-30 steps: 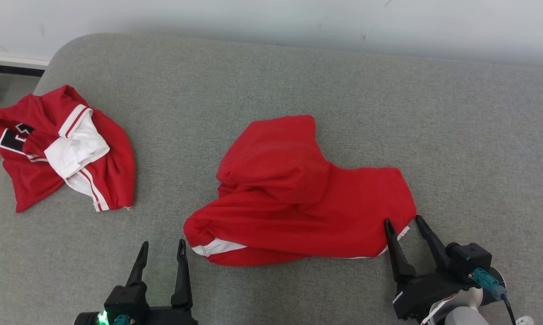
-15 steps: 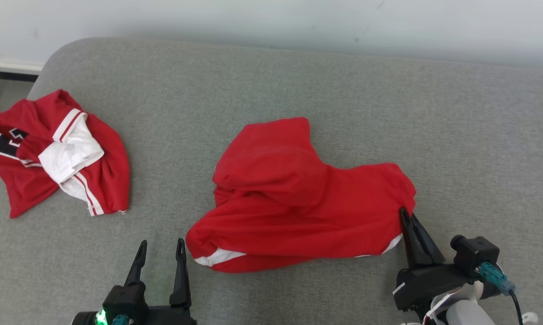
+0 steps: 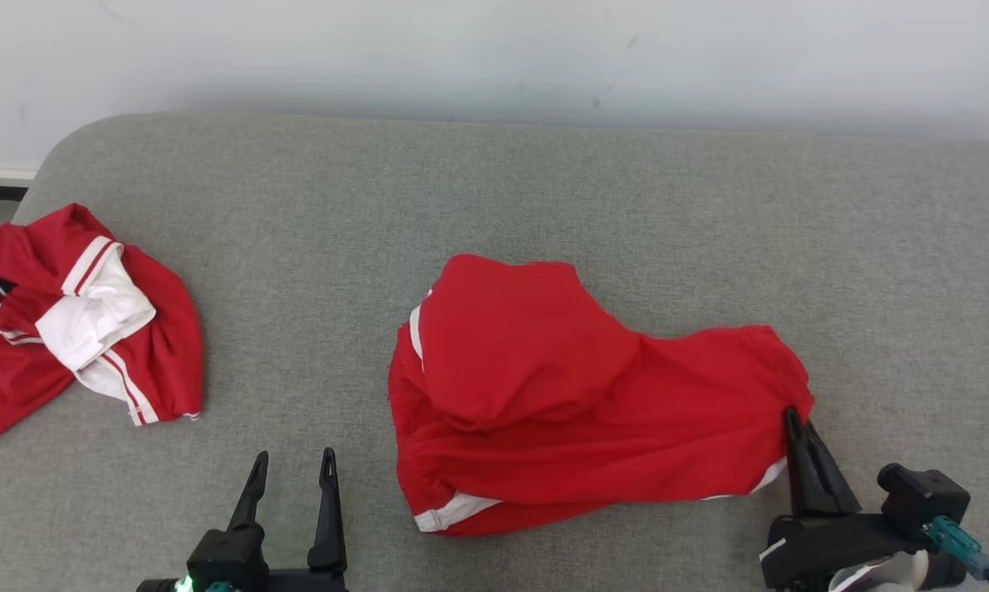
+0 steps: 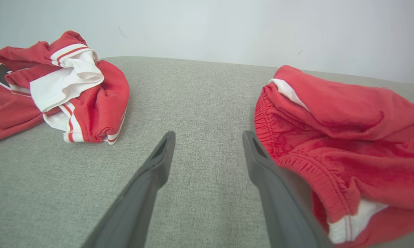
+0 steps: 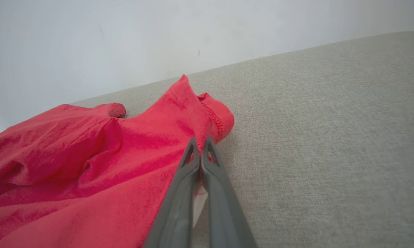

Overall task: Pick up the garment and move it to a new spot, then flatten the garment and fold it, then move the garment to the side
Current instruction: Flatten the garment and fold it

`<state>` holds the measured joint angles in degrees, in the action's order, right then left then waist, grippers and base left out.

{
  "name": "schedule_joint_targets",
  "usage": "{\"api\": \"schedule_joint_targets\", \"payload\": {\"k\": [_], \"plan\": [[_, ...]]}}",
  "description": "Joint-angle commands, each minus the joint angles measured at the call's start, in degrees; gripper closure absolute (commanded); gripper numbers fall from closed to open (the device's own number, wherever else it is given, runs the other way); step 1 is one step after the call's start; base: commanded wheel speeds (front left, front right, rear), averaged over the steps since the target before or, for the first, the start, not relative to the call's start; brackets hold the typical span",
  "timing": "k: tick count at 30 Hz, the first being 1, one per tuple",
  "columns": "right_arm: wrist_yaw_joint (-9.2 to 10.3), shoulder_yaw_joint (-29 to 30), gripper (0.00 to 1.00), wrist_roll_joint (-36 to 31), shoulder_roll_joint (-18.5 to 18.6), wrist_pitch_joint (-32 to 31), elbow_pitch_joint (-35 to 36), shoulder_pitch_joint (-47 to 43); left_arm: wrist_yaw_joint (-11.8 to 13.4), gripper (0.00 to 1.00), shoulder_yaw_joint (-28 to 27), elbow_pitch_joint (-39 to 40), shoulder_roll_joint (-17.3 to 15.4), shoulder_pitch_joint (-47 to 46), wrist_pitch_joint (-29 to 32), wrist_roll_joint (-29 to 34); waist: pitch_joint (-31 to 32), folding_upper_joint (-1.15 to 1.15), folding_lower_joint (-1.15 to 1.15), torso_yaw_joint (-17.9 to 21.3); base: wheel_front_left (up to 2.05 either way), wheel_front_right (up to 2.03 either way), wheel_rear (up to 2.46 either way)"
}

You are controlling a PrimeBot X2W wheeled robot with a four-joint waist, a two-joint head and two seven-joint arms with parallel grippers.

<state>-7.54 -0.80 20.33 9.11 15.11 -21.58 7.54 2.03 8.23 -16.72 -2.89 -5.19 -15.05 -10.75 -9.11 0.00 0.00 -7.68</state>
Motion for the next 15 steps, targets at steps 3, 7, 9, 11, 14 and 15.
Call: {"api": "schedule_joint_targets", "payload": {"k": [3, 7, 9, 11, 14, 15], "plan": [[0.10, 2.55, 1.00, -0.89, -0.63, 0.05, -1.02, -0.84, 0.12, 0.00, 0.15, 0.04, 0.02, -0.41, -0.19, -0.39, -0.21, 0.00, 0.00, 0.17, 0.00, 0.00, 0.00], [0.10, 5.04, 1.00, -2.53, -1.29, 0.05, -2.13, 0.04, 0.11, 0.00, 0.97, 0.18, 0.01, -0.92, -0.20, -0.55, -0.80, 0.00, 0.00, -0.47, 0.00, 0.00, 0.00], [0.10, 5.63, 1.00, -2.91, -1.45, 0.05, -2.37, 0.49, 0.04, 0.00, 1.18, 0.17, 0.02, -1.07, -0.19, -0.59, -0.96, 0.00, 0.00, -0.74, 0.00, 0.00, 0.00], [0.10, 6.74, 1.00, -3.66, -1.74, 0.06, -2.92, 1.40, 0.01, 0.00, 1.54, 0.27, 0.02, -1.42, -0.19, -0.62, -1.25, 0.00, 0.00, -1.30, 0.00, 0.00, 0.00], [0.10, 8.52, 1.00, -5.21, -2.04, 0.05, -4.26, 3.15, 0.03, 0.00, 1.85, 0.44, 0.02, -1.61, -0.19, -0.67, -1.66, 0.00, 0.00, -2.18, 0.00, 0.00, 0.00], [0.10, 9.01, 1.00, -5.71, -1.95, 0.05, -4.75, 3.91, 0.05, 0.00, 1.90, 0.47, 0.02, -1.67, -0.20, -0.64, -1.83, 0.00, 0.00, -2.46, 0.00, 0.00, 0.00]]}}
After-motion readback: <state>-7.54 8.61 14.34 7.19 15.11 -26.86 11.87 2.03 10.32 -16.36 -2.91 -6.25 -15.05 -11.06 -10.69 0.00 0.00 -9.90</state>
